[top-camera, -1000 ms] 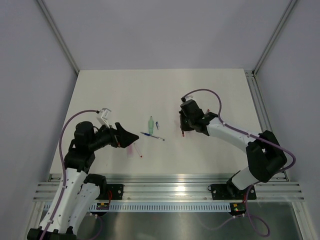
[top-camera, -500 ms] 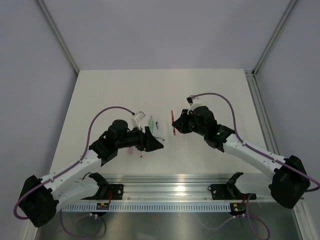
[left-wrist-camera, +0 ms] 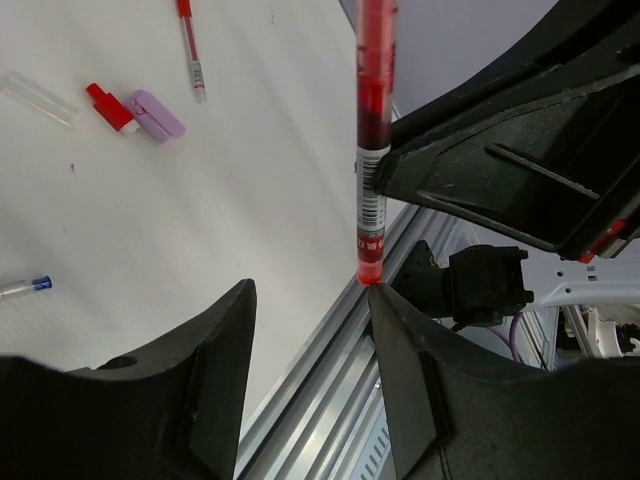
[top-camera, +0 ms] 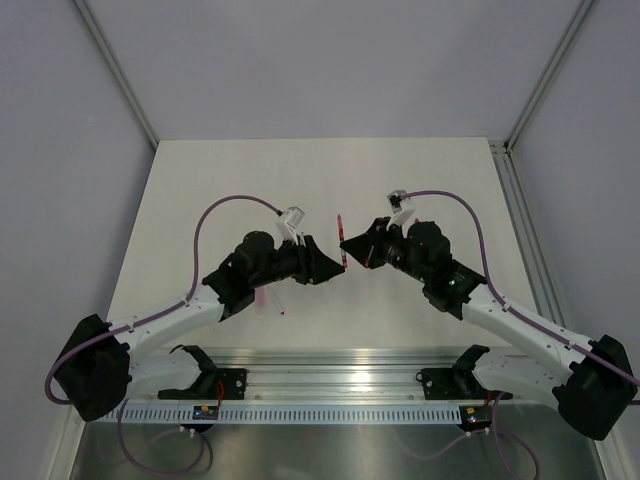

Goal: Insert the pens into the pen caps

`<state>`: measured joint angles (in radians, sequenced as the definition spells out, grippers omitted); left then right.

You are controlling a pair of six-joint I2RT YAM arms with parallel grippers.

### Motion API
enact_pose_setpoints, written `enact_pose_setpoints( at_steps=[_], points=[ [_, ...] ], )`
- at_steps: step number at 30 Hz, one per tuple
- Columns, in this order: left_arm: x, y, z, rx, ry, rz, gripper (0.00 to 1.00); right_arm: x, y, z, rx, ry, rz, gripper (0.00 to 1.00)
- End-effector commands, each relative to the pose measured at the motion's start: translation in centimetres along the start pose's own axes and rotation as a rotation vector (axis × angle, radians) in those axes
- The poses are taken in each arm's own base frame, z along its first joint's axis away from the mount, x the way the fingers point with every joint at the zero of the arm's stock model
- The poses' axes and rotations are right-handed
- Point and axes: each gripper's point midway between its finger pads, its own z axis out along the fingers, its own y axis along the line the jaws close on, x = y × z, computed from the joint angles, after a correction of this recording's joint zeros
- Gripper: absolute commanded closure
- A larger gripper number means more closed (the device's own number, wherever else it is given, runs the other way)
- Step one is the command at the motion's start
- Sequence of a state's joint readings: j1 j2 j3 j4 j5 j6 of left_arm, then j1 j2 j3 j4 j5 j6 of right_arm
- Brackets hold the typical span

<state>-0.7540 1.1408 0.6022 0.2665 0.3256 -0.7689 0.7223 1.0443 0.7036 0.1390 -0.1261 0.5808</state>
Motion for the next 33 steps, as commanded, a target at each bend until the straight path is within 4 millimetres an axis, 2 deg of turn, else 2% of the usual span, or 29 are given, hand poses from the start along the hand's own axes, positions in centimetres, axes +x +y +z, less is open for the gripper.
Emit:
enact_pose_setpoints(
  at_steps=[1,4,8,14,21,28,31,33],
  points=[
    [-4.0,-3.3,0.7,0.088,-0.133,0.057,0.50,-0.8,2.2,-0.2,-0.088,-0.023,0.009,1.00],
    [-4.0,-3.5,0.7,0.097,-0.134,0.063,0.52,-0.5,2.1,0.0,-0.086,-0.009,0.013,1.00],
    [-4.3,-3.3,0.8,0.085,-0.156,0.069,0.60,-0.4,2.2,-0.1,-0.093,-0.006,0.011,1.00],
    [-4.5,-3.8,0.7,0.120,-0.173,0.074,0.60,-0.3,1.8,0.2,-0.077,-0.001,0.010,1.00],
    [-4.8,-4.2,0.6,0.134,-0.186,0.076,0.54,-0.1,1.6,0.4,-0.071,0.002,0.011,1.00],
    [-5.1,-3.9,1.3,0.113,-0.181,0.087,0.58,-0.3,2.3,0.0,-0.106,-0.013,0.011,1.00],
    [-5.0,-3.8,1.7,0.113,-0.169,0.088,0.61,-0.5,2.5,-0.2,-0.117,-0.022,0.009,1.00],
    [-4.9,-3.9,1.8,0.123,-0.163,0.090,0.78,-0.4,2.5,-0.1,-0.121,-0.016,0.015,1.00]
  ],
)
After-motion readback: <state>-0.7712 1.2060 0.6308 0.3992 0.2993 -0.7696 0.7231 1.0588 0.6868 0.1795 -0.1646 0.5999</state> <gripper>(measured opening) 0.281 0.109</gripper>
